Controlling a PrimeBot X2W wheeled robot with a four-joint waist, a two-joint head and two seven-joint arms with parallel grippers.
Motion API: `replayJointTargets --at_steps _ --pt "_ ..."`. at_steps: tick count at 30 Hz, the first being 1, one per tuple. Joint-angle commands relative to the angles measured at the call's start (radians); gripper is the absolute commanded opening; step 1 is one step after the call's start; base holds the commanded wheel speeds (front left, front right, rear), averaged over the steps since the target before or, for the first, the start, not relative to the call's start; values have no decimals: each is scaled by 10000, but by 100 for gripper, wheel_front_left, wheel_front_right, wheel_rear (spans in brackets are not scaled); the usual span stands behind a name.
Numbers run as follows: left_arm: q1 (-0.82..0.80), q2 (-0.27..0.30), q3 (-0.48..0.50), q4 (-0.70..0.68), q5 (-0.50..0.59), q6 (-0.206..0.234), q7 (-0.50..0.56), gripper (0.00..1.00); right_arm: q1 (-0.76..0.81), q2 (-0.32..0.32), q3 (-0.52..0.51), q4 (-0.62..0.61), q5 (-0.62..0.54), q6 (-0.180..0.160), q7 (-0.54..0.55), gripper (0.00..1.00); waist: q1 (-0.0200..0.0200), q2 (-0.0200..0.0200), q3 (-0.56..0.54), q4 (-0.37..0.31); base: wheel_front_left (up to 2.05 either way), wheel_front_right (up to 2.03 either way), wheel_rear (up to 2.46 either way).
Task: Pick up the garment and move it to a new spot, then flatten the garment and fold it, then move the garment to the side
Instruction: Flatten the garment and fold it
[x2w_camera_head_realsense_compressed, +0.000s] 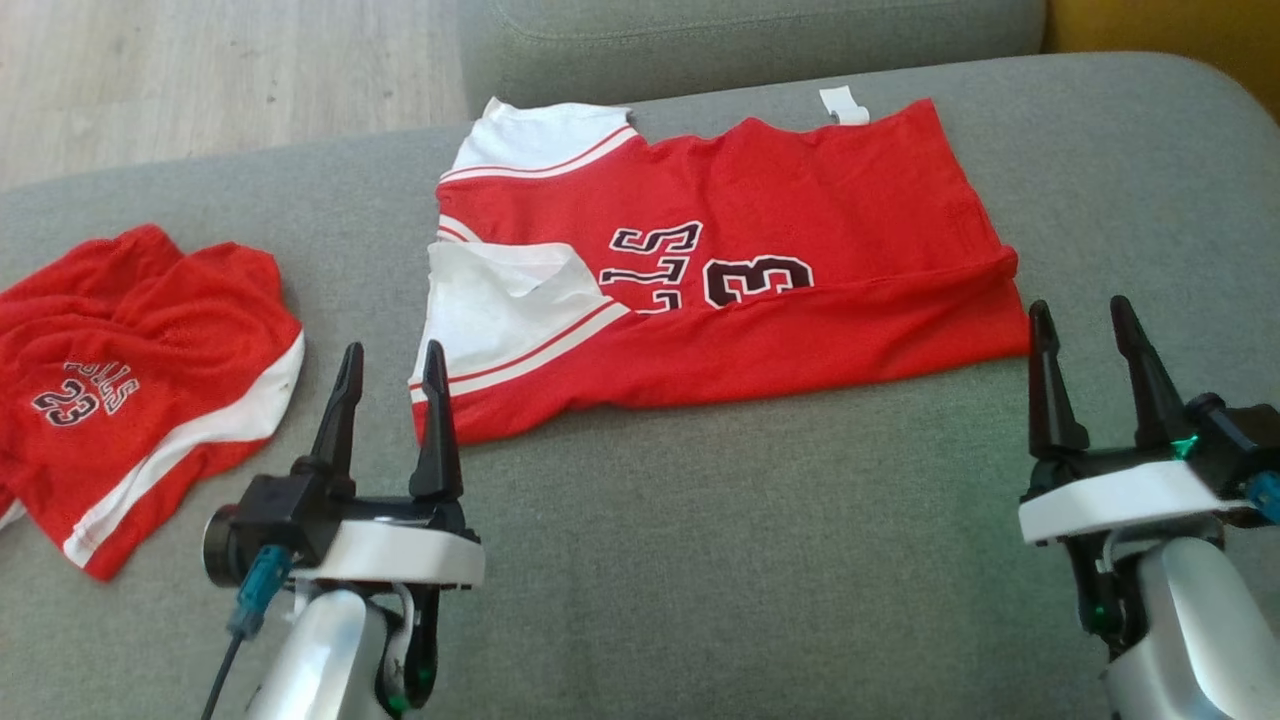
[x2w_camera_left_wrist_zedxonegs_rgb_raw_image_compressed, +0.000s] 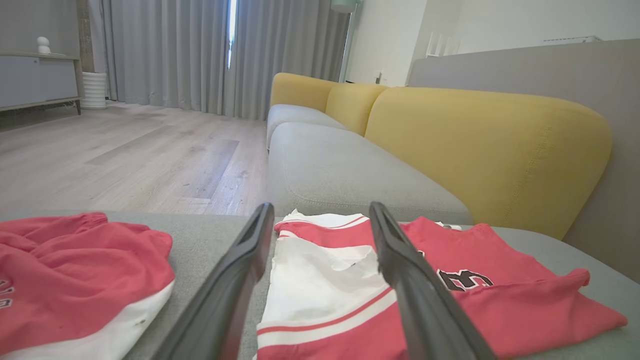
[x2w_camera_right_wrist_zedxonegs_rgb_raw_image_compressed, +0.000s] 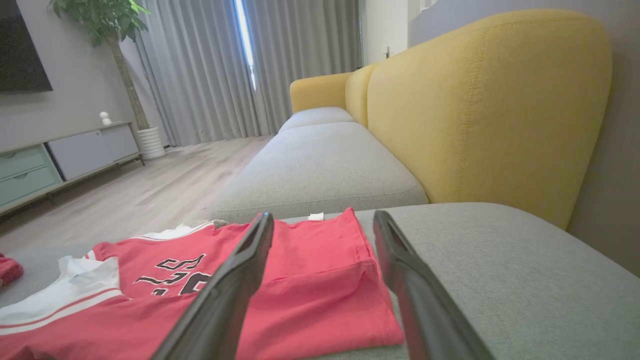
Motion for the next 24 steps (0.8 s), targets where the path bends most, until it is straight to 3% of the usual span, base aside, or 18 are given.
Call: replayJointTargets --at_steps 1,7,19,24 --pt "-446 26 470 -192 136 -67 -50 100 -237 26 200 -382 -96 -7 -64 100 1 0 69 -55 0 0 0" --pt "-980 -143 411 1169 298 -180 -49 100 -380 82 266 -474 -180 -7 -64 100 1 0 422 -204 0 0 0" --pt "-2568 42 621 4398 480 829 643 100 -660 129 354 -589 -167 -7 -64 100 1 0 1184 -664 0 0 0" --pt "-2821 77 459 5304 489 759 1222 100 -736 163 387 -609 -112 -7 -64 100 1 0 1313 -805 0 0 0"
